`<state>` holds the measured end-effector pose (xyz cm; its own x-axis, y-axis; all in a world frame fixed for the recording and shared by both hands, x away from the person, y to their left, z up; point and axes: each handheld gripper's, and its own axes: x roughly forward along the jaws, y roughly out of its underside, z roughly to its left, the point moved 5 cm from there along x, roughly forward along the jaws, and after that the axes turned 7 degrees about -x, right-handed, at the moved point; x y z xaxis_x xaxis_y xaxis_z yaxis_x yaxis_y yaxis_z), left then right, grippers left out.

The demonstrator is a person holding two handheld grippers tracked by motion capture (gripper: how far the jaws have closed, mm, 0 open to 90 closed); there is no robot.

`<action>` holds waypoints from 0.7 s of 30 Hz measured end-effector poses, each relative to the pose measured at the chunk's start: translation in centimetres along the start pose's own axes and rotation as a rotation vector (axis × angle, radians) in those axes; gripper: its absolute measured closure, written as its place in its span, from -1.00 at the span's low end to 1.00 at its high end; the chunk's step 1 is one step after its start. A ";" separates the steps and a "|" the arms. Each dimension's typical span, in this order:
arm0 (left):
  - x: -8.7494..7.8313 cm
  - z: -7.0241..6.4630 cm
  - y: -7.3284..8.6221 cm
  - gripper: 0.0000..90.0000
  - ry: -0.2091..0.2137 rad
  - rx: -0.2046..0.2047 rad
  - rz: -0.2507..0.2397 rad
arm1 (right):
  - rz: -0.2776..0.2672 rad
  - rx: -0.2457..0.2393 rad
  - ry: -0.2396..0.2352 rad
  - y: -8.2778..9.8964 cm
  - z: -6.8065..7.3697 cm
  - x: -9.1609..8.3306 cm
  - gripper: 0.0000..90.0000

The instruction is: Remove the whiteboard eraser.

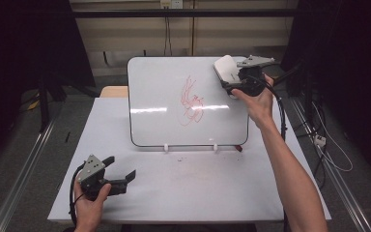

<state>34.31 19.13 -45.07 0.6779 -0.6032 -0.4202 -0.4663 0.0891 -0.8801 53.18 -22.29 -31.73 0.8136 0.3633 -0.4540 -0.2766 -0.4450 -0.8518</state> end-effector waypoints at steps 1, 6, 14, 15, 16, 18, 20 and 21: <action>0.0 0.1 0.0 -0.87 -0.001 -0.004 -0.002 | -0.008 -0.001 0.005 -0.2 0.0 -0.3 -0.31; -0.2 0.4 0.1 -0.87 -0.017 -0.007 -0.007 | -0.025 0.002 0.005 0.0 0.1 -1.2 -0.31; -0.3 0.2 -0.1 -0.87 -0.021 0.018 -0.012 | -0.065 -0.024 0.002 0.0 1.2 -2.5 -0.31; -0.3 0.3 -0.1 -0.87 -0.023 0.020 -0.008 | -0.067 -0.030 0.004 0.0 1.4 -2.6 -0.31; -0.2 0.3 -0.1 -0.87 -0.027 0.020 -0.009 | -0.070 -0.032 -0.001 0.1 1.6 -2.7 -0.31; -0.1 0.4 0.0 -0.87 -0.020 0.007 -0.005 | -0.071 -0.039 -0.003 0.2 1.9 -2.7 -0.31; -0.1 0.4 -0.1 -0.87 -0.026 0.009 -0.006 | -0.076 -0.037 -0.014 0.4 2.3 -2.7 -0.31; -0.2 0.3 -0.1 -0.87 -0.029 0.012 -0.008 | -0.076 -0.037 -0.018 0.5 2.5 -2.7 -0.31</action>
<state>34.41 19.48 -44.98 0.6979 -0.5810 -0.4188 -0.4535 0.0941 -0.8863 49.63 -21.45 -31.59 0.8223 0.4117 -0.3928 -0.1945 -0.4454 -0.8739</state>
